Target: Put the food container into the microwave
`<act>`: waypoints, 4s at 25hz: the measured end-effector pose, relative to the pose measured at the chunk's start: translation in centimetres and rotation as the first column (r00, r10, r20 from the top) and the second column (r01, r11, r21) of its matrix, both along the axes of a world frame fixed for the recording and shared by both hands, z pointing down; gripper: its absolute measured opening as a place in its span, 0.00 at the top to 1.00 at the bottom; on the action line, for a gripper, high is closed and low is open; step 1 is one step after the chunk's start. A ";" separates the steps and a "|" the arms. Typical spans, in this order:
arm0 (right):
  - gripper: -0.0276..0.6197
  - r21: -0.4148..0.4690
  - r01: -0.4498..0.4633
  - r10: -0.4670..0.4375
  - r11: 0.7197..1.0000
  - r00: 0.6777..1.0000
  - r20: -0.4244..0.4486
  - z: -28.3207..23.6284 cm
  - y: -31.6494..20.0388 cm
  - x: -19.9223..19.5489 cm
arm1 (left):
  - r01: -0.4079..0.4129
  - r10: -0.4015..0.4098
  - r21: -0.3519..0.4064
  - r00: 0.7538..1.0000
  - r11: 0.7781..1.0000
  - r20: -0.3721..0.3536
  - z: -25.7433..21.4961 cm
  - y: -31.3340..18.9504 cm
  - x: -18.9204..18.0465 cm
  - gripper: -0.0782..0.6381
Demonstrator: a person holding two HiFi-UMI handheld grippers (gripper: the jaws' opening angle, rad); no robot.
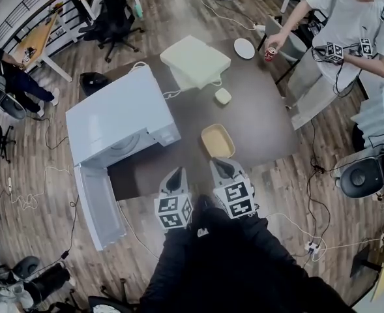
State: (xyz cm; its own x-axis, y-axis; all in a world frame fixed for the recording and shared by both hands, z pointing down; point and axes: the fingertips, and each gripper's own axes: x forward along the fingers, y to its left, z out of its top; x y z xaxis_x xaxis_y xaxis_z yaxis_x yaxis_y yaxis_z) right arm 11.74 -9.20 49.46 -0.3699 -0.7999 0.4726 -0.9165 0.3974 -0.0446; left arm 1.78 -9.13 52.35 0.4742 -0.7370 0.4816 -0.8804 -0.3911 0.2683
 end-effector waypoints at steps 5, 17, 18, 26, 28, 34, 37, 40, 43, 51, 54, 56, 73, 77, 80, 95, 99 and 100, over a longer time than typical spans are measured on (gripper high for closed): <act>0.92 -0.054 0.001 -0.001 0.999 1.000 -0.010 2.8 -0.7 1.0 | -0.013 0.014 -0.040 1.000 0.999 0.016 1.9 -0.9 0.7 0.84; 0.92 -0.244 0.001 -0.014 0.970 0.998 -0.054 13.6 -1.9 2.1 | -0.064 0.075 -0.177 0.996 0.982 0.056 10.0 -2.1 1.6 0.84; 0.92 -0.259 0.004 -0.019 0.966 0.998 -0.056 14.6 -2.0 2.1 | -0.065 0.077 -0.186 0.995 0.980 0.058 10.6 -2.3 1.7 0.84; 0.83 -0.344 0.029 -0.077 0.939 0.989 -0.127 21.0 -4.3 1.7 | -0.050 0.068 -0.256 0.996 0.966 0.062 15.5 -3.6 1.1 0.84; 0.83 -0.357 0.032 -0.090 0.934 0.985 -0.149 22.4 -4.9 1.7 | -0.047 0.065 -0.264 0.996 0.963 0.061 16.4 -4.1 0.8 0.84; 0.83 -0.403 0.038 -0.136 0.914 0.967 -0.217 25.6 -5.2 1.3 | -0.017 0.037 -0.294 0.997 0.956 0.061 18.3 -4.7 -0.9 0.84; 0.84 -0.421 0.033 -0.149 0.906 0.957 -0.247 26.5 -5.3 1.4 | -0.004 0.024 -0.305 0.998 0.952 0.062 18.7 -4.8 -1.6 0.84; 0.88 -0.412 0.016 -0.139 0.911 0.953 -0.270 26.4 -5.5 1.7 | 0.001 0.020 -0.305 0.998 0.952 0.064 18.6 -4.9 -2.1 0.84; 0.90 -0.384 0.011 -0.136 0.923 0.944 -0.301 25.6 -5.6 2.0 | 0.007 0.013 -0.302 0.998 0.953 0.063 18.5 -5.0 -2.5 0.84; 0.90 -0.320 0.036 -0.153 0.947 0.925 -0.348 22.9 -5.6 2.0 | 0.034 -0.017 -0.287 0.998 0.957 0.062 17.6 -4.5 -2.8 0.84; 0.90 -0.298 0.057 -0.166 0.953 0.919 -0.356 21.5 -5.1 1.4 | 0.049 -0.034 -0.282 0.998 0.958 0.058 17.2 -4.0 -3.3 0.84; 0.90 -0.284 0.082 -0.186 0.955 0.914 -0.360 20.6 -4.9 0.8 | 0.066 -0.053 -0.276 0.997 0.959 0.054 16.9 -3.8 -3.7 0.84; 0.90 -0.285 0.402 -0.485 0.870 0.800 -0.354 17.1 3.2 -10.6 | 0.294 -0.287 -0.274 0.956 0.916 0.065 15.5 1.8 -13.6 0.84; 0.90 -0.287 0.483 -0.561 0.827 0.749 -0.352 17.2 4.4 -13.4 | 0.354 -0.350 -0.282 0.934 0.891 0.067 16.0 2.9 -15.9 0.84; 0.90 -0.275 0.538 -0.604 0.797 0.715 -0.352 16.6 4.4 -15.8 | 0.395 -0.393 -0.283 0.917 0.874 0.068 15.9 3.5 -17.7 0.84; 0.90 -0.221 0.730 -0.746 0.647 0.546 -0.381 15.5 -2.3 -29.4 | 0.530 -0.535 -0.271 0.842 0.804 0.061 16.3 1.0 -27.7 0.84; 0.90 -0.216 0.735 -0.742 0.643 0.529 -0.412 15.6 -5.9 -32.2 | 0.526 -0.534 -0.277 0.844 0.804 0.053 16.5 -1.8 -29.7 0.84; 0.90 -0.214 0.733 -0.739 0.646 0.528 -0.418 15.6 -6.8 -32.7 | 0.524 -0.533 -0.280 0.845 0.804 0.052 16.5 -2.5 -29.9 0.84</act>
State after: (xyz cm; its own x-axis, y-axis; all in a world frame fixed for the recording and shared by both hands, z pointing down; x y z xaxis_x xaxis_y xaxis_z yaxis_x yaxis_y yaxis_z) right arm -20.95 -16.04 65.02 -0.5796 -0.3345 0.7431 -0.2121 0.9424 0.2588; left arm -28.16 -11.64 68.83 0.0660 -0.7182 0.6927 -0.9198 0.2253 0.3212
